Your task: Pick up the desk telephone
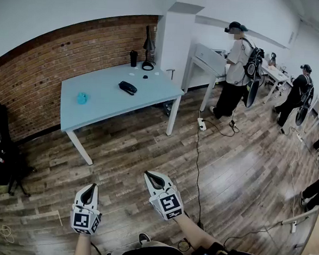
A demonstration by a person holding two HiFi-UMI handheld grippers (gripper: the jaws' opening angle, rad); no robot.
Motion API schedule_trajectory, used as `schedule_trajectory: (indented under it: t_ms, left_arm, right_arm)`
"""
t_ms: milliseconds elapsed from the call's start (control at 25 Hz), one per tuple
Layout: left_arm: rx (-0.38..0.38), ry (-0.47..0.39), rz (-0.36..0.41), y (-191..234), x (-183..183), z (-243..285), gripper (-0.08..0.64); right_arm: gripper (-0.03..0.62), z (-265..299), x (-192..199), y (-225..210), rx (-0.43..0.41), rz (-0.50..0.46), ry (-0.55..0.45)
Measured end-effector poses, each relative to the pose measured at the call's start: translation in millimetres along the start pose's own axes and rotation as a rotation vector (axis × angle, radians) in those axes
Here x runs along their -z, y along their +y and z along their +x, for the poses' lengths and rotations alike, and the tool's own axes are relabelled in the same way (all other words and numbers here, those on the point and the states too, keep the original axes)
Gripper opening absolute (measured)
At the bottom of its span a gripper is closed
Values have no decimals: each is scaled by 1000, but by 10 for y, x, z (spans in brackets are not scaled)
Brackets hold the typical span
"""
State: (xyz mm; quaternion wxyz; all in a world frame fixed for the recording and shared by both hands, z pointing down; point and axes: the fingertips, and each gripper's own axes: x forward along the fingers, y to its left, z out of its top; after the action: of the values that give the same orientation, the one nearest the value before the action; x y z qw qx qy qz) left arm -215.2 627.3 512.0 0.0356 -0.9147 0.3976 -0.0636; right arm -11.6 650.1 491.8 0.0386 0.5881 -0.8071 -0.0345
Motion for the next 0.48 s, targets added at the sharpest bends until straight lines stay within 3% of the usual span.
schedule_trajectory:
  t_ms: [200,480]
  left_arm:
    - [13,6,-2,-71,-9,115,28]
    - [-1,6,-35,228,53,282,28]
  right_arm:
    - [14,117,-68,13,-48,-16,-12]
    - [14,446,71,135,-65,-11,21]
